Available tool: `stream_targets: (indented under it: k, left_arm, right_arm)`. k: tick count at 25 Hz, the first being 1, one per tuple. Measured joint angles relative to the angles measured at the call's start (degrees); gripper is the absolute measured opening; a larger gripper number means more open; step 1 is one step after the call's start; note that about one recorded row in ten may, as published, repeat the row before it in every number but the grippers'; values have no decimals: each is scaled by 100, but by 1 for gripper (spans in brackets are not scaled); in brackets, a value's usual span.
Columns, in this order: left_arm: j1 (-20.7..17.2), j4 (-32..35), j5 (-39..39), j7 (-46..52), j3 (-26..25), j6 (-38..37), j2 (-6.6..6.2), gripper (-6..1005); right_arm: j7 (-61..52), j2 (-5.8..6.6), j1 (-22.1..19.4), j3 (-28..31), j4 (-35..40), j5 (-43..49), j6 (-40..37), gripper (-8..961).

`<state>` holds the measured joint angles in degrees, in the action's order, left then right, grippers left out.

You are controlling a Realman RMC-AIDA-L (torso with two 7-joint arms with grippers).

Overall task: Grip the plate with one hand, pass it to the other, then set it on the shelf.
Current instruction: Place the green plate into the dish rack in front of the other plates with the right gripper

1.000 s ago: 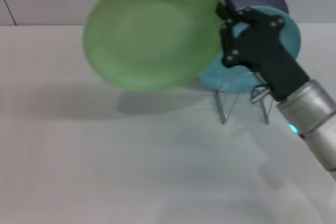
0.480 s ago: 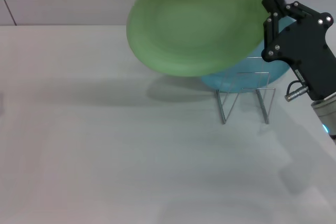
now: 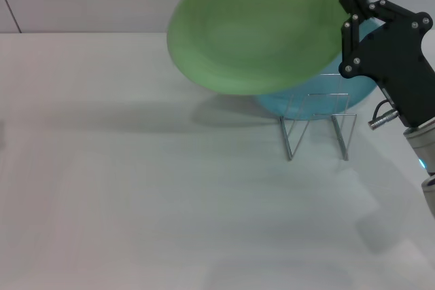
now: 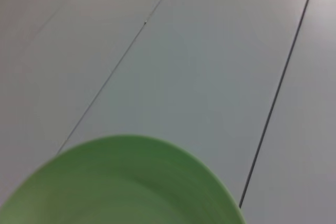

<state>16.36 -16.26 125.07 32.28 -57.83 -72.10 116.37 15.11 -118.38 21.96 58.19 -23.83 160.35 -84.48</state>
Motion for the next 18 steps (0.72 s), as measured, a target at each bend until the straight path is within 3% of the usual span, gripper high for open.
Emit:
stream_targets:
  k: [8, 18]
  left_arm:
    - [17, 0, 0, 18, 0, 63, 0, 563]
    - [118, 1, 8, 24, 0, 225, 0, 564]
  right_arm:
    - [-204, 61, -51, 108, -26, 16, 130, 19]
    - [-813, -24, -535, 366, -437, 5, 302, 18]
